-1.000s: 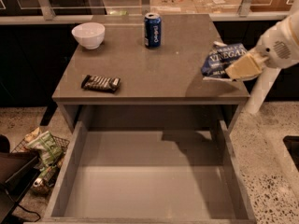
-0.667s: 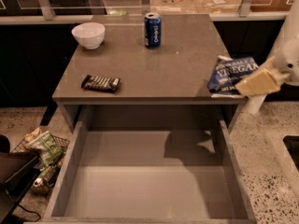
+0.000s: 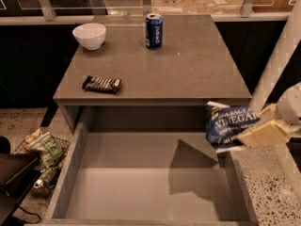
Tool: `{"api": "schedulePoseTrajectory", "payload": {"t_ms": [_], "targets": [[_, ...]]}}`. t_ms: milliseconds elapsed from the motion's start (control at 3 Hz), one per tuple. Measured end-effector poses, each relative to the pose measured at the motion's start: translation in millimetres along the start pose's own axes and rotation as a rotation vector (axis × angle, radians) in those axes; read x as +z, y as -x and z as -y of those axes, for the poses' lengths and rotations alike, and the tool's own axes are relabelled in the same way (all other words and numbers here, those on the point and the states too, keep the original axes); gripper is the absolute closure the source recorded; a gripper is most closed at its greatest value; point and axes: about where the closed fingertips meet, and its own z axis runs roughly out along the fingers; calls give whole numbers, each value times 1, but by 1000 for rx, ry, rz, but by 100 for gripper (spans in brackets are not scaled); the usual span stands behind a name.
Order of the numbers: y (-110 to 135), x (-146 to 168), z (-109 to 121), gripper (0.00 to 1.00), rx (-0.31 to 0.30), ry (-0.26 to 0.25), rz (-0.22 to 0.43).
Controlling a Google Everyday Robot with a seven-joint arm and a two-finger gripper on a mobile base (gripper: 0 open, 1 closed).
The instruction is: Place blue chip bag into top drawer
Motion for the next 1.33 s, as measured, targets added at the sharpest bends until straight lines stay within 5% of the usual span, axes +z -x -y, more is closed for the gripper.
{"api": "schedulePoseTrajectory", "payload": {"t_ms": [333,1333], "targets": [[-18,37,-9,100,-34,78,-41],[14,142,-13,100,-257,23,-276]]}}
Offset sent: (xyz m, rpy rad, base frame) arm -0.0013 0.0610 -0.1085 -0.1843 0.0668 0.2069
